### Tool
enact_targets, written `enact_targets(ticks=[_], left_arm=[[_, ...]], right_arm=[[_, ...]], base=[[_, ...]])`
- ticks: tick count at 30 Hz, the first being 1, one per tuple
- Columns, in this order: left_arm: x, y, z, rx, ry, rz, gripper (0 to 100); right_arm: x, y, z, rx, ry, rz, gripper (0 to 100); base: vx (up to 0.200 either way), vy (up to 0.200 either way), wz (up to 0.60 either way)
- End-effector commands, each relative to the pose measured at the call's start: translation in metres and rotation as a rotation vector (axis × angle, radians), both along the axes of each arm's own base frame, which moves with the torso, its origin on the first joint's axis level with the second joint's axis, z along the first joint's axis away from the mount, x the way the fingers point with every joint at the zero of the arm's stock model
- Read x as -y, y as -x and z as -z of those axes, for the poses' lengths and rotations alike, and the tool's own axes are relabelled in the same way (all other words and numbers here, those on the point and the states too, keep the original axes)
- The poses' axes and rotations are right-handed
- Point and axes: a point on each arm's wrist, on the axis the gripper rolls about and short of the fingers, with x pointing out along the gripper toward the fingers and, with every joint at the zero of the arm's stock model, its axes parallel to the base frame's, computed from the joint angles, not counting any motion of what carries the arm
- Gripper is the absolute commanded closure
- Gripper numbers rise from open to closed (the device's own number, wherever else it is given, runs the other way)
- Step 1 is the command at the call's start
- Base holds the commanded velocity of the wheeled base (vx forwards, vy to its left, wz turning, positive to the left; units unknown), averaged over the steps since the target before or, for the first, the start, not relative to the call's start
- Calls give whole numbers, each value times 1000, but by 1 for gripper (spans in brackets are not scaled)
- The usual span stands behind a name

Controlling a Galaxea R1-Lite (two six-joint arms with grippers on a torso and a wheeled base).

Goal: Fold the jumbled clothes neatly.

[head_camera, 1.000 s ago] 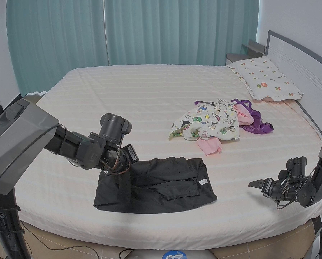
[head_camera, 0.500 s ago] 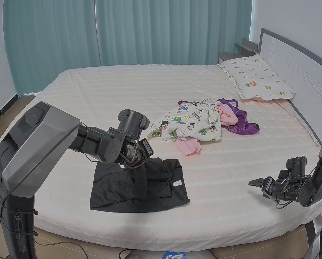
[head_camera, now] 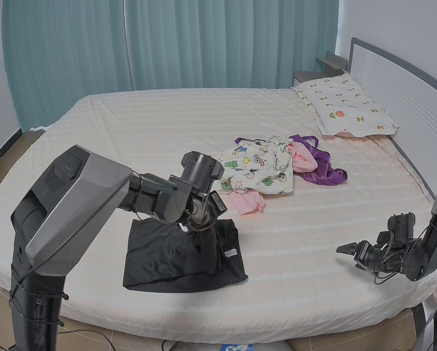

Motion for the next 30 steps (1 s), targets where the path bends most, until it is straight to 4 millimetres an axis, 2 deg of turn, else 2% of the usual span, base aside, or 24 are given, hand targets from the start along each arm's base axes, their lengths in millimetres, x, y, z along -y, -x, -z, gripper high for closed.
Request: enact_targets(ticks=[1,7,14,16,22,23,25,29,30], left_arm=[[5,-2,5,-9,1,0,0],[13,3,0,-26,62,12,0],[9,7,0,-32,58,5,0],[1,6,2,-39,45,-14,0],[-44,11,2,-83,28,-93,0],[-44,11,2,-83,28,-93,0],[-62,22,2,-100,26,-121,0],[-79,32,1,-102,40,-135,0],[-87,37,2,-105,56,-137,0]], right_arm=[[0,0,1,-4,0,0,0],[0,0,2,-6,0,0,0],[0,1,2,-9,0,0,0],[0,1,2,-9,0,-2,0],[0,-1,0,2,2,-2,0],[0,-1,0,2,2,-2,0],[-1,-3,-2,17,8,-3,0],[-2,-5,-4,27,17,-4,0],[-8,-7,-6,40,19,-22,0]], base=[[0,0,0],[0,0,0],[0,0,0],[0,0,0],[0,0,0],[0,0,0],[0,0,0],[-200,0,0],[-200,0,0]])
